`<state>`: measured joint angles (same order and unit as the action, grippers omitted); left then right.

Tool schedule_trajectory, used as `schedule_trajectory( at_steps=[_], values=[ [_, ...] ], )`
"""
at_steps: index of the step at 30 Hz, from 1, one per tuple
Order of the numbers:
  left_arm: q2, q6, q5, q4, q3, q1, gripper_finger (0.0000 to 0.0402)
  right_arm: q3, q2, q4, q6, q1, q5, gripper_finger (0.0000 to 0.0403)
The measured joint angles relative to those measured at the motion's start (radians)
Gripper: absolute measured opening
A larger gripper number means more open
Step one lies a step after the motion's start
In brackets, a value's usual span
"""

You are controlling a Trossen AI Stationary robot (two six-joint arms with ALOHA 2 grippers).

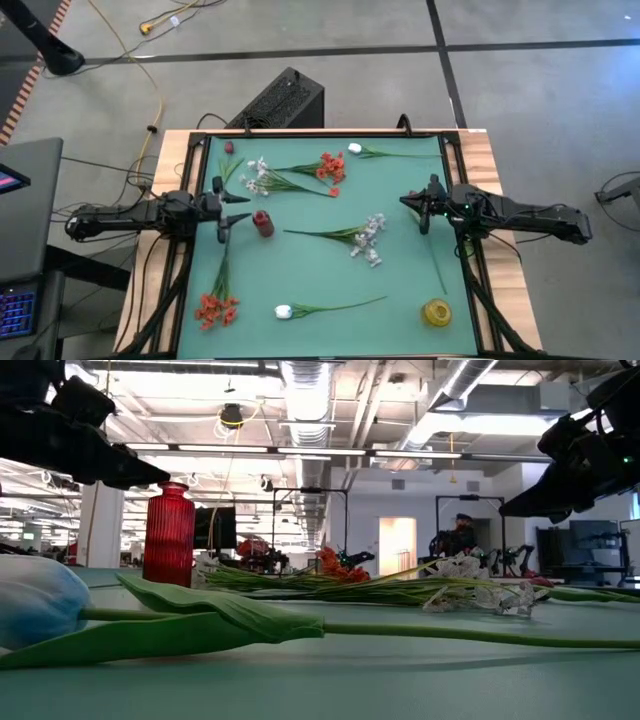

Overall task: Sort flowers into vase by color
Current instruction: Put the top white flower into the yellow vase

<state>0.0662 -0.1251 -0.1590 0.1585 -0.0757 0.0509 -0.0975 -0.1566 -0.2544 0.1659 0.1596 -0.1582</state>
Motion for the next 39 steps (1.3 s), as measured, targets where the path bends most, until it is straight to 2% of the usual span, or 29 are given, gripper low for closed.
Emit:
schedule_trajectory(
  at_steps=[5,6,9,11,15,18,20,23,26,29,31,35,39],
  values=[
    [0.001,-0.047,-0.089,0.002,0.000,0.000,0.0180,0.000,0.000,0.000,0.000,0.000,0.000,0.0046],
    [0.001,0.000,-0.083,0.006,-0.001,0.000,0.0180,0.000,0.000,0.000,0.000,0.000,0.000,0.0046],
    [0.001,0.308,0.009,0.012,-0.001,0.000,0.0180,0.000,0.000,0.000,0.000,0.000,0.000,0.0046],
    [0.001,0.380,0.016,-0.019,0.006,-0.001,0.0180,0.000,0.000,0.000,0.000,0.000,0.000,0.0046],
    [0.006,0.363,0.017,-0.127,0.020,-0.001,0.0180,0.000,0.000,0.014,0.003,0.000,0.000,0.0046],
    [0.005,0.382,0.025,-0.311,0.064,-0.002,0.0180,0.000,0.000,0.027,0.108,-0.002,0.000,0.0046],
    [0.014,0.357,0.009,-0.348,0.065,-0.002,0.0180,0.000,0.000,0.042,0.168,-0.002,-0.001,0.0046],
    [0.053,0.314,-0.027,-0.403,0.065,-0.002,0.0180,0.000,0.000,0.118,0.151,0.013,-0.009,0.0046],
    [0.118,0.263,-0.088,-0.507,0.065,-0.002,0.0180,-0.022,-0.007,0.145,0.147,0.031,0.023,0.0046],
    [0.211,0.238,-0.172,-0.503,0.040,0.005,0.0180,-0.092,-0.047,0.098,0.148,0.051,0.036,0.0046],
    [0.287,0.234,-0.188,-0.518,0.011,0.018,0.0180,-0.157,-0.092,0.028,0.148,0.066,0.036,0.0046],
    [0.453,0.202,-0.178,-0.535,-0.049,0.043,0.0180,-0.302,-0.238,-0.127,0.147,0.120,-0.003,0.0046],
    [0.597,0.141,-0.178,-0.587,-0.091,0.061,0.0180,-0.440,-0.442,-0.261,0.091,0.238,-0.029,0.0047]
  ],
)
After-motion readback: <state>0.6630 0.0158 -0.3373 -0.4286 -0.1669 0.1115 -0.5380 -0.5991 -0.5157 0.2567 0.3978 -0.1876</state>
